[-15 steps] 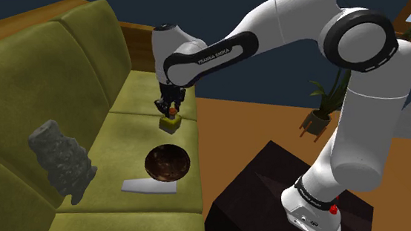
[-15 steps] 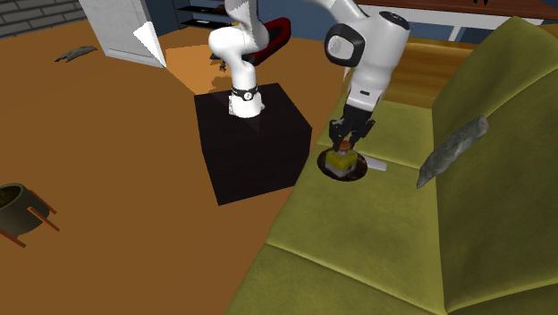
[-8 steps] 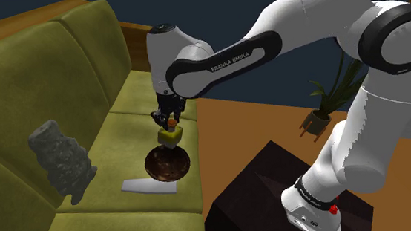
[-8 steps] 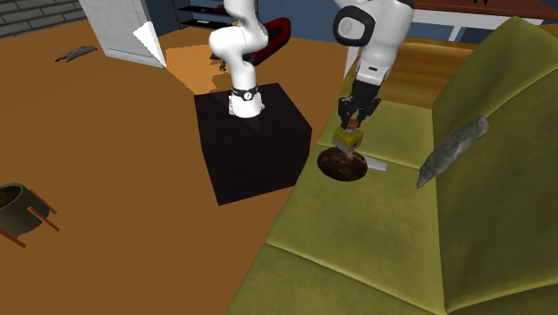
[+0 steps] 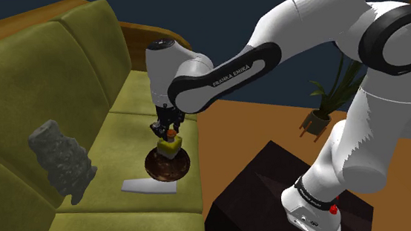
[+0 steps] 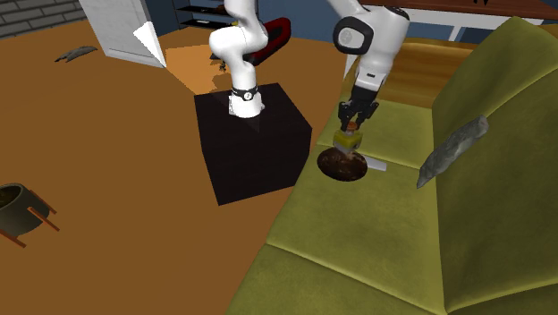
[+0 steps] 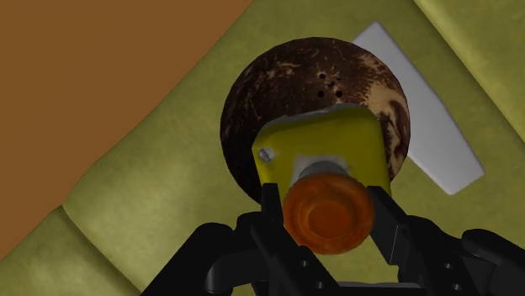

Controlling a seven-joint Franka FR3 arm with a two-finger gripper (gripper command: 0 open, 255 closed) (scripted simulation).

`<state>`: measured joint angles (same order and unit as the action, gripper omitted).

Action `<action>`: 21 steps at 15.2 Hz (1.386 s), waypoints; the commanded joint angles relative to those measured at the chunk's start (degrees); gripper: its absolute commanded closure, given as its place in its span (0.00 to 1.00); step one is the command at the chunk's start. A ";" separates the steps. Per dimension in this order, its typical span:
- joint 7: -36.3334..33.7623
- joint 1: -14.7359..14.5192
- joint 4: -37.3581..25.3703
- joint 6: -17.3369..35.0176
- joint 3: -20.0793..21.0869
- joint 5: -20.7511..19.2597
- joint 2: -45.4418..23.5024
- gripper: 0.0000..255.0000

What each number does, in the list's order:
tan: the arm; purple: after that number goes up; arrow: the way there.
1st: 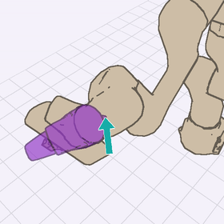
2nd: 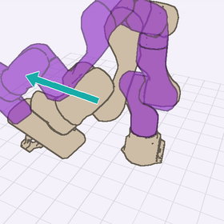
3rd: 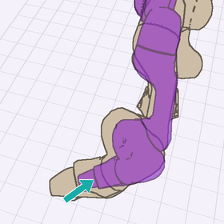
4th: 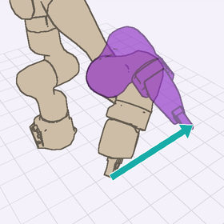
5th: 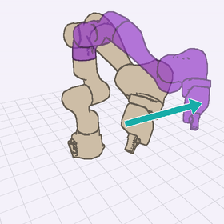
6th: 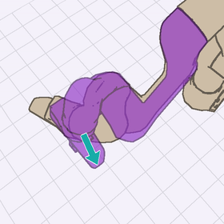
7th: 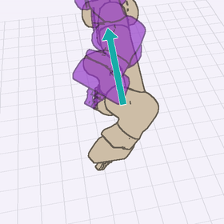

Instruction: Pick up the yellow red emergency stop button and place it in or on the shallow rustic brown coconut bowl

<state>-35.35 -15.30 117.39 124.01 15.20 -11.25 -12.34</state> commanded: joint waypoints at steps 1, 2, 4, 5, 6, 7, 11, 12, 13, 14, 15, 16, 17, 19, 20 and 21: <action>-0.33 -0.04 0.41 1.23 -0.12 -0.41 -0.82 1.00; -0.53 -0.08 0.64 1.88 -0.19 -0.64 -1.29 1.00; -0.95 -0.17 1.05 3.18 -0.33 -1.11 -2.24 1.00; -1.16 -0.22 1.24 3.82 -0.41 -1.36 -2.72 1.00; -1.37 -0.27 1.41 4.46 -0.49 -1.60 -3.22 1.00; -1.59 -0.32 1.58 5.09 -0.58 -1.86 -3.73 1.00; -2.49 -0.57 2.09 7.58 -0.98 -2.92 -5.84 1.00; -2.73 -0.64 2.19 8.20 -1.09 -3.20 -6.39 1.00; -2.96 -0.72 2.28 8.80 -1.21 -3.47 -6.95 1.00; -3.20 -0.80 2.35 9.41 -1.33 -3.76 -7.52 1.00; -3.24 -0.81 2.37 9.52 -1.36 -3.80 -7.62 1.00; -3.24 -0.82 2.36 9.52 -1.36 -3.81 -7.62 1.00; -3.24 -0.82 2.36 9.52 -1.36 -3.81 -7.62 1.00; -3.24 -0.82 2.36 9.52 -1.36 -3.81 -7.62 1.00; -3.24 -0.82 2.36 9.52 -1.36 -3.81 -7.62 1.00; -3.24 -0.82 2.36 9.52 -1.36 -3.81 -7.62 1.00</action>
<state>-38.58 -16.12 119.76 133.52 13.84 -15.05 -19.97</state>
